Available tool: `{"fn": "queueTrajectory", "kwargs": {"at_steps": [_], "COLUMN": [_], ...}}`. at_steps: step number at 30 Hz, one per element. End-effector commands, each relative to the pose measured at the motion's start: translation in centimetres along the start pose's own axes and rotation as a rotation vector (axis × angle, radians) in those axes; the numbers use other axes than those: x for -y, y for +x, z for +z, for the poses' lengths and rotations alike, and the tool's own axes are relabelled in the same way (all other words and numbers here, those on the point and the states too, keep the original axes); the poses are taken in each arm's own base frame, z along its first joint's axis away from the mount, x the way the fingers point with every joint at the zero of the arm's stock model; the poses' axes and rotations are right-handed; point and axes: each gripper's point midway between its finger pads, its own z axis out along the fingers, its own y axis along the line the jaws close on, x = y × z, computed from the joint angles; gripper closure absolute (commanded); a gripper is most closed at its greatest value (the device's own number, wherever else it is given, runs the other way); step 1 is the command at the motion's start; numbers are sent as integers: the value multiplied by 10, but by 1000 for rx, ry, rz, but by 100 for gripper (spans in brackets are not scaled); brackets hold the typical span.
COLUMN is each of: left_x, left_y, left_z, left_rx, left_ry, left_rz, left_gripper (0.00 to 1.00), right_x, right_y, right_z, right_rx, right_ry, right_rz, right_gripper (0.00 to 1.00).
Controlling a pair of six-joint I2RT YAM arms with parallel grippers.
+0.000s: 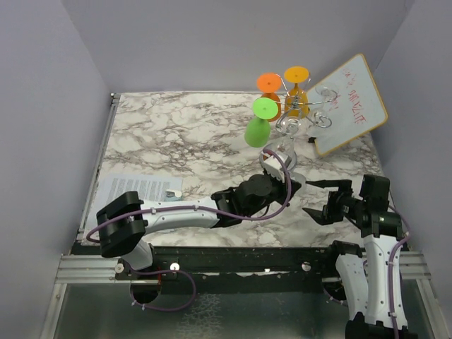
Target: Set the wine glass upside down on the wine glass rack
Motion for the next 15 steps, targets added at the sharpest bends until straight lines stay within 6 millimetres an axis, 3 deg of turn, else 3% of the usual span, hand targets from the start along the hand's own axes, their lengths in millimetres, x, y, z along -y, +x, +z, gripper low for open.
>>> {"fn": "queueTrajectory", "kwargs": {"at_steps": [1,4,15], "left_x": [31,38,45], "left_y": [-53,-59,-52], "left_z": [14,20,39], "left_rx": [173,191,189], "left_ry": [55,70,89], "left_rz": [-60,-62,-69], "left_gripper": [100,100,100], "right_x": [-16,-23,-55], "right_y": [2,1,-11], "right_z": [-3,-3,-3], "right_rx": [-2,-2,66], "right_ry": [-38,-58,-121], "right_rz": [5,26,62], "right_gripper": [15,15,15]}}
